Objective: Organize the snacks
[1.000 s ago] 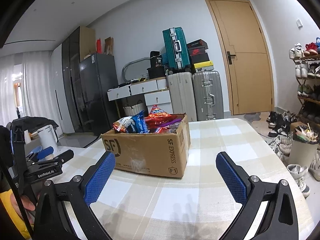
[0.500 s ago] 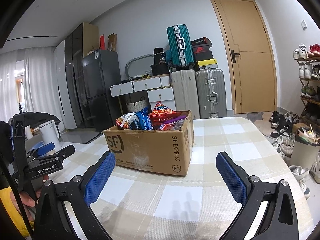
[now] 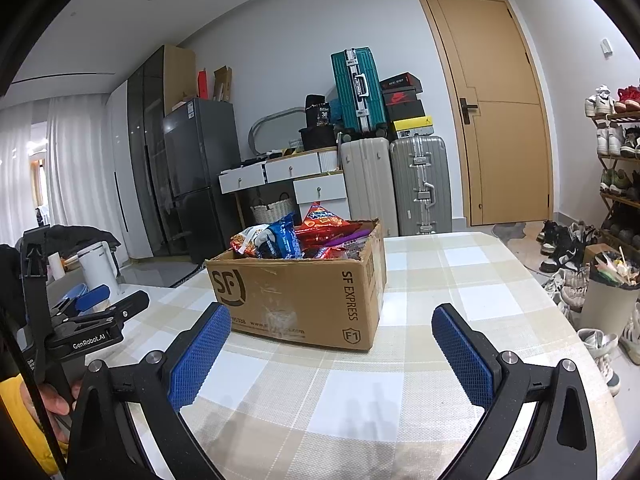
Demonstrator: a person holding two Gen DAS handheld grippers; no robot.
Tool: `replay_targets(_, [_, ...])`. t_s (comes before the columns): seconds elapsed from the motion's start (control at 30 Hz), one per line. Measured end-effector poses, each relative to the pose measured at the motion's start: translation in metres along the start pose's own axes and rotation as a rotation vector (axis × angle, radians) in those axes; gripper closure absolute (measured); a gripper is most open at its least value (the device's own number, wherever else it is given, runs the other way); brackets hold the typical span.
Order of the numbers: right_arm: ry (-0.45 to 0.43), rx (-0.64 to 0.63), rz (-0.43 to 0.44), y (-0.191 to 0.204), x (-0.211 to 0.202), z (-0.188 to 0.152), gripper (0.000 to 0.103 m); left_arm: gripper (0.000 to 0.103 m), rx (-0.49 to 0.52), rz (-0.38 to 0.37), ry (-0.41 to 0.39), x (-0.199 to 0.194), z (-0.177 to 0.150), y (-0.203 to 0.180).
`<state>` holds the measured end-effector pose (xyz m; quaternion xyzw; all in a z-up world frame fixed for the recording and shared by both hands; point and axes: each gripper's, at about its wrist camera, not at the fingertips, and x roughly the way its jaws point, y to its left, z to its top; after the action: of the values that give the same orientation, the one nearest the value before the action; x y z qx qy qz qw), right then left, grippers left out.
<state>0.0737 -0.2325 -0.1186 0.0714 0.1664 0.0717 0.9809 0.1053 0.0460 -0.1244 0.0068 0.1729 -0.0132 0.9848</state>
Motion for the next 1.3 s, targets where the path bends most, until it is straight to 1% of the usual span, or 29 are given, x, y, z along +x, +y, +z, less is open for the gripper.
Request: replay_targets(1.3, [-0.002,0.019,-0.008,-0.0029,-0.0027,-0.0033,0.001,0.000,0.010,-0.004,-0.006,-0.0047,0.0001,-0.0041])
